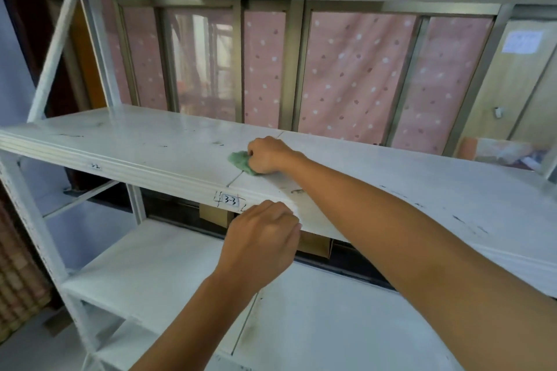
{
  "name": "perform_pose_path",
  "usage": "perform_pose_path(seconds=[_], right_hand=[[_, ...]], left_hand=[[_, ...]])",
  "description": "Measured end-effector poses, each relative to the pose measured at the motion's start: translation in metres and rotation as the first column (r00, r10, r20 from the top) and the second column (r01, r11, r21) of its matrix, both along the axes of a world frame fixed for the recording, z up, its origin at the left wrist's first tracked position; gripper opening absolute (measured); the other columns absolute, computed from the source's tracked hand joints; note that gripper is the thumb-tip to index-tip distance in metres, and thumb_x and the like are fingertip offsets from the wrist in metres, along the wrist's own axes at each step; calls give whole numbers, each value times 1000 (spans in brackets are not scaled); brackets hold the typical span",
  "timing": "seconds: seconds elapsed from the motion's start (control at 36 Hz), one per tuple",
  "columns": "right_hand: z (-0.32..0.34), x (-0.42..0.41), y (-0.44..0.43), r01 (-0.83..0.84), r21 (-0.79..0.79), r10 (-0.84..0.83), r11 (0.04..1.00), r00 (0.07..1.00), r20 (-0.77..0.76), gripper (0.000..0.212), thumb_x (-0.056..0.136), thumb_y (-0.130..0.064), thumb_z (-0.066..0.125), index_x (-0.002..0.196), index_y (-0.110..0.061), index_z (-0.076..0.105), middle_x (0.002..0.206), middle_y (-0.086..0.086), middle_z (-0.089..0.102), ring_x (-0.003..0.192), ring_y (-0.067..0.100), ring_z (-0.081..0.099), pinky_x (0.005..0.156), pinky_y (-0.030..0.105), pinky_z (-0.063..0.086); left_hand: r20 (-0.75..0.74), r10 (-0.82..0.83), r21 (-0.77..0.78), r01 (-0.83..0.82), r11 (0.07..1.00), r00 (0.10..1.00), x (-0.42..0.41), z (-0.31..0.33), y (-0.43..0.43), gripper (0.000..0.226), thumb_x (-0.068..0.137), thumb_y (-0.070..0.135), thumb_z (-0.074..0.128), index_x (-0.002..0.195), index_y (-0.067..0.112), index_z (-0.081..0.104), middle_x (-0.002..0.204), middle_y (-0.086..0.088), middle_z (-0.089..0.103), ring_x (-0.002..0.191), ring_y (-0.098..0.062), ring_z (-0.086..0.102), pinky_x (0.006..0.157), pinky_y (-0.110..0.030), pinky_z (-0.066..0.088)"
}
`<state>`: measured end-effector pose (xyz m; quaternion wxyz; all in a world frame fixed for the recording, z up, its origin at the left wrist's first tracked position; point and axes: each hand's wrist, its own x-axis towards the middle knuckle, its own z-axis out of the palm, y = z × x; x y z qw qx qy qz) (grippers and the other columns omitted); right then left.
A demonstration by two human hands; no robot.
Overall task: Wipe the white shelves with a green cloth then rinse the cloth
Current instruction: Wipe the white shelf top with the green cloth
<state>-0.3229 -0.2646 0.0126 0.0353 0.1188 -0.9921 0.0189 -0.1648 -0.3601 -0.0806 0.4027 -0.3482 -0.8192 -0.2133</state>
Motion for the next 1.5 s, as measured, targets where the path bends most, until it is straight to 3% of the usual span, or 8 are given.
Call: perform_pose_path(seconds=[0.11,0.25,0.42,0.58,0.75,0.89,1.17,1.5], right_hand=[[-10,37,-41,-70,-121,68,990,997,-22,35,102,-41,38,105,-11,56,102,8,56,87,22,51,67,33,36],[-24,58,-58,28,-228,-32,973,999,-13,41,96,-26,55,129,-4,47,129,15,44,113,30,51,82,35,40],[-43,84,-43,-44,-78,47,996,998,46,67,104,-42,38,159,-17,10,167,3,-4,152,26,6,121,42,12],[-55,91,-55,40,9,-39,999,998,-54,70,100,-50,29,160,-19,9,167,2,3,153,24,4,123,45,6],[-51,100,-28,21,-56,-23,998,999,-43,61,102,-52,16,155,-23,26,163,0,25,149,21,22,120,45,19],[-49,119,12,65,-55,-65,996,998,8,58,106,-44,13,160,-23,10,167,-4,2,153,12,3,123,34,1],[-46,160,83,143,-23,-142,989,988,66,58,105,-51,10,159,-32,5,166,-11,-1,152,8,-1,123,36,1],[-28,81,12,-79,55,67,995,980,190,59,106,-40,22,160,-17,11,167,0,6,153,18,5,124,42,7]], left_hand=[[-43,70,91,-66,994,997,-1,6,-31,19,87,15,62,73,13,74,71,2,68,62,-15,59,54,-25,46],[-145,49,166,-25,986,988,-17,11,-53,26,79,16,60,53,13,58,52,0,52,46,-17,42,44,-24,36],[-109,-162,230,183,956,981,-23,15,-70,24,74,15,60,50,11,57,47,4,50,44,-12,40,44,-25,37],[47,22,314,-36,949,999,-40,24,-94,13,83,9,60,73,6,68,72,-5,64,63,-24,57,60,-33,45],[382,143,69,-183,981,913,-68,16,-93,34,92,8,60,126,8,65,129,-13,63,119,-32,55,96,-46,46],[420,73,48,-102,994,905,-66,7,-74,34,85,19,75,117,9,71,120,-10,67,112,-32,59,92,-45,49],[332,25,21,-34,999,943,-69,8,-45,35,87,40,74,114,18,74,117,3,66,113,-18,57,89,-35,47],[147,17,67,-27,997,989,-86,-6,-64,5,78,5,77,79,8,74,77,-6,66,71,-30,62,57,-32,43]])
